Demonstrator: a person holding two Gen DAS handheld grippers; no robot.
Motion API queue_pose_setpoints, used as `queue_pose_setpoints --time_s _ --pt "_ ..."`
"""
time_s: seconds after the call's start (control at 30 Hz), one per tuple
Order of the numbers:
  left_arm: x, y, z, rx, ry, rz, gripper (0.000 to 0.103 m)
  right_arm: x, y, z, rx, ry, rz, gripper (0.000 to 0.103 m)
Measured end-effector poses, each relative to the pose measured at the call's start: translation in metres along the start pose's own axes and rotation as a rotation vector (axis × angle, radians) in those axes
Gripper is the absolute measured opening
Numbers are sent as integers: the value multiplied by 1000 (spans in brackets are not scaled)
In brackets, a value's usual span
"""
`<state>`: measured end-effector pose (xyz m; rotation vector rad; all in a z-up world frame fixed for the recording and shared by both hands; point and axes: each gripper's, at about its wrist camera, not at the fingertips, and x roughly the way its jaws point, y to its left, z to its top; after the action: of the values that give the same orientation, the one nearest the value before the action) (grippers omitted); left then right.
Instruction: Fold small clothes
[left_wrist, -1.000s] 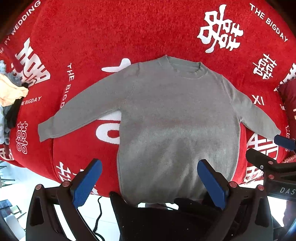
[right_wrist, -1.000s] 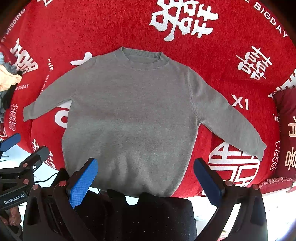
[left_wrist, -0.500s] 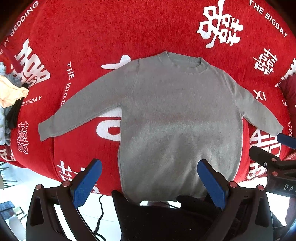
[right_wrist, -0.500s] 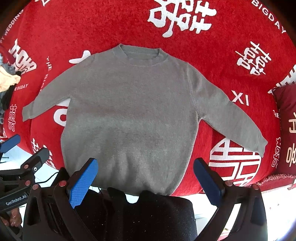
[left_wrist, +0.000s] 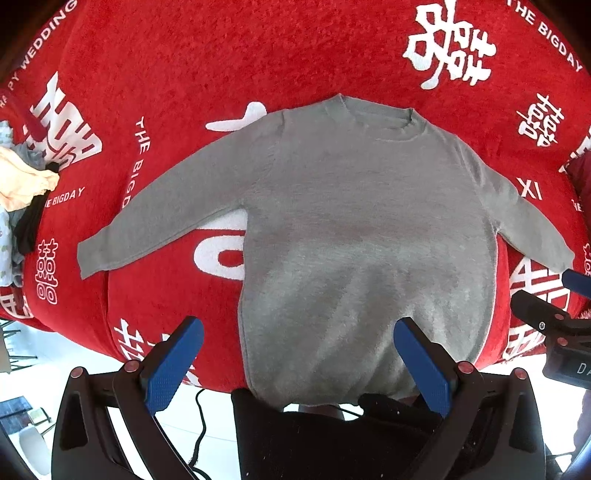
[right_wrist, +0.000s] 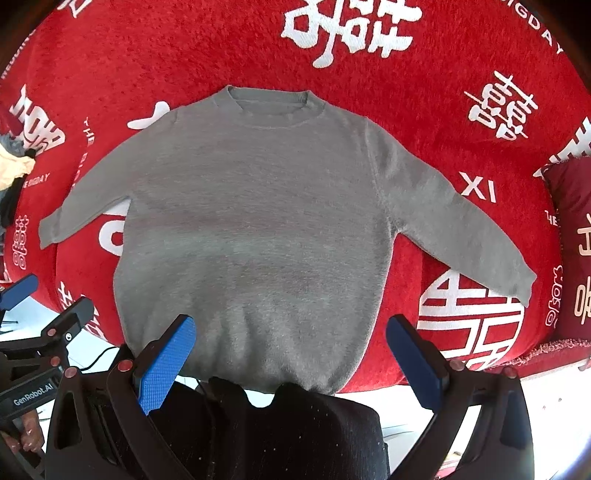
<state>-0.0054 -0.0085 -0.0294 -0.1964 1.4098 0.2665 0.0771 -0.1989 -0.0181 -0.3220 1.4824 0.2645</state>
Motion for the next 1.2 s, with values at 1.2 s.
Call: queue_pose_setpoints --time_s 1.2 --pt "130 27 14 -116 96 -10 103 128 13 17 37 21 31 103"
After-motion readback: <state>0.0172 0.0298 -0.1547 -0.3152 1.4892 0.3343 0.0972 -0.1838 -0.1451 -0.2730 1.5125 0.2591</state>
